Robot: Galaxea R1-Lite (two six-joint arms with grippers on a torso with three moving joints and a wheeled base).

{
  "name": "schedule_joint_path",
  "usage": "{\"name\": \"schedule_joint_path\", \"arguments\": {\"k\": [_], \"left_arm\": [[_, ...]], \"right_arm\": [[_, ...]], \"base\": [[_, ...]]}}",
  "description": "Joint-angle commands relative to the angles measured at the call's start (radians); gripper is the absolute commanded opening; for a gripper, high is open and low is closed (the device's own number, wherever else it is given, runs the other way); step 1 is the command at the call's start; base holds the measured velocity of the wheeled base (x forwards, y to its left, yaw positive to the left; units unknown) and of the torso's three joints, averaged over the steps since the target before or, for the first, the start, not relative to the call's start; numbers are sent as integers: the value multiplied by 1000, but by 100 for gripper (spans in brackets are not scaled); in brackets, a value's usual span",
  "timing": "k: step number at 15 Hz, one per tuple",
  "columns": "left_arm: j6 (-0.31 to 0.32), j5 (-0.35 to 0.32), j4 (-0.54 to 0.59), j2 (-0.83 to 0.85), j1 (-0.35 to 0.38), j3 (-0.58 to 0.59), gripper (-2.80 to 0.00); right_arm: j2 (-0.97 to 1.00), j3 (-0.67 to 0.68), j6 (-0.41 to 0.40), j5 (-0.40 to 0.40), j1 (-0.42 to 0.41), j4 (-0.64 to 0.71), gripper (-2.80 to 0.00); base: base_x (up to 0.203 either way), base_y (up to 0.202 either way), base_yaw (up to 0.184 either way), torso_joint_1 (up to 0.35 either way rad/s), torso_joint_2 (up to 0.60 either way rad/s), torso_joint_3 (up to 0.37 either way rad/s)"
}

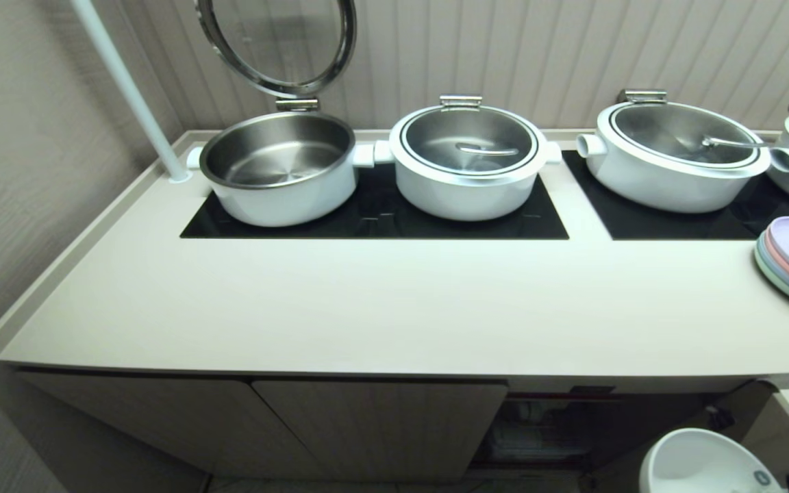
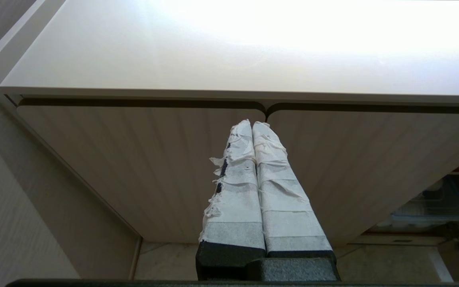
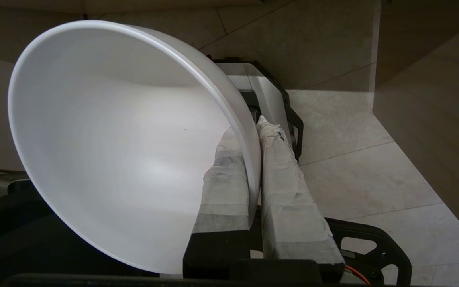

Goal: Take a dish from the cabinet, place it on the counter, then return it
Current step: Put it back into the cabinet

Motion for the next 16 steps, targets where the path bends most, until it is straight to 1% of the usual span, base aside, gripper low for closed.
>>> {"name": "schedule_joint_path", "arguments": {"k": [1, 6, 11, 16], "left_arm": [[-1, 0, 0, 0, 0, 0, -280], [-1, -1, 0, 0, 0, 0, -280], [-1, 0, 0, 0, 0, 0, -280], [-1, 0, 0, 0, 0, 0, -280]], "right_arm": [[-3, -1, 2, 1, 3, 1, -280], [-4, -3, 4, 1, 6, 4, -280], [-17, -12, 4, 1, 6, 39, -280], [-20, -14, 4, 1, 5, 58, -280]], "base": [[0, 0, 0, 0, 0, 0], [0, 0, 0, 0, 0, 0], [0, 0, 0, -9, 8, 10], [0, 0, 0, -54, 120, 59]]}}
